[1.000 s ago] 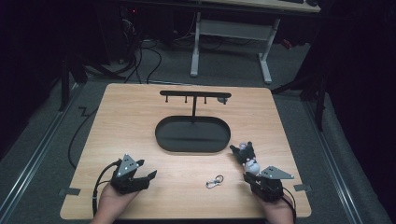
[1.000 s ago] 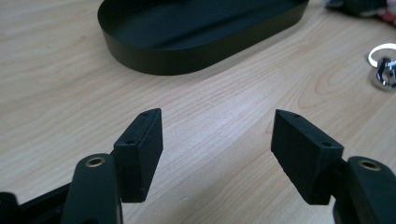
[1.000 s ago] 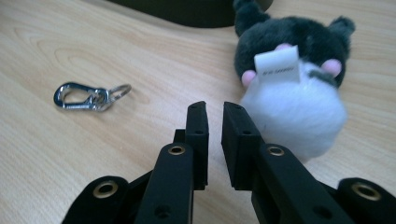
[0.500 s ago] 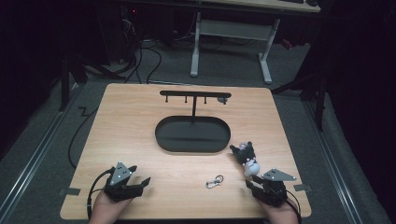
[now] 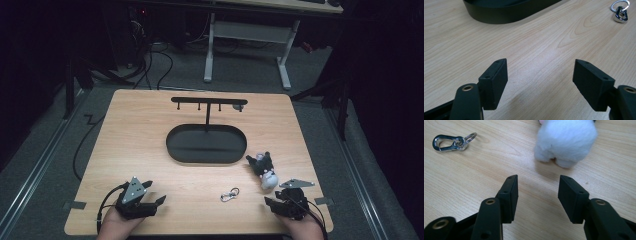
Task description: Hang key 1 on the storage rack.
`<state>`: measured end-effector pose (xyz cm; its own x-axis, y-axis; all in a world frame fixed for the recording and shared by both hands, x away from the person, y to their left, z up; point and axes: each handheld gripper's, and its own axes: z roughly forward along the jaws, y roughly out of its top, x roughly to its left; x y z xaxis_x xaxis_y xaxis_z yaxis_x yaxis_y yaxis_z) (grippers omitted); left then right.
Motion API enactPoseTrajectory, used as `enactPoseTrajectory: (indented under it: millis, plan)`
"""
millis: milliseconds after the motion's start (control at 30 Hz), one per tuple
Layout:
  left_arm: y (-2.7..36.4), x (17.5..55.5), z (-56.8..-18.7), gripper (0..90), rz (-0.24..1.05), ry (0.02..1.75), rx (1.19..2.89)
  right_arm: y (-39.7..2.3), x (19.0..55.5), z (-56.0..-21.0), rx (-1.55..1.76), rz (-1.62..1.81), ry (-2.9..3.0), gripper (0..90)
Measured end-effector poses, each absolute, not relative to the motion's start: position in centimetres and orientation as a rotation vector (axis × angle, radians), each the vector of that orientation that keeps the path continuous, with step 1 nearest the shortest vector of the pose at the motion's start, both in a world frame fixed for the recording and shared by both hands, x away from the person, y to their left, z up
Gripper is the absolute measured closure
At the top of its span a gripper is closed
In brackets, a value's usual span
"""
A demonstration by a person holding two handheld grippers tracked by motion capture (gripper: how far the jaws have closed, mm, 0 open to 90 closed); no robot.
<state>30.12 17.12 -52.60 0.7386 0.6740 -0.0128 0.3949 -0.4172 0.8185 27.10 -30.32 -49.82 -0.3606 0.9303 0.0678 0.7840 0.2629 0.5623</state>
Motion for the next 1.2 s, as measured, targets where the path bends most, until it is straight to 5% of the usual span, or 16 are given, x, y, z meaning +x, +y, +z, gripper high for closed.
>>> enactPoseTrajectory:
  millis: [1200]
  plan:
    - [17.7,29.9,-52.5,28.1,0.419,0.811,2.052,-30.1,32.3,-46.4,1.685,0.397,2.447,24.9]
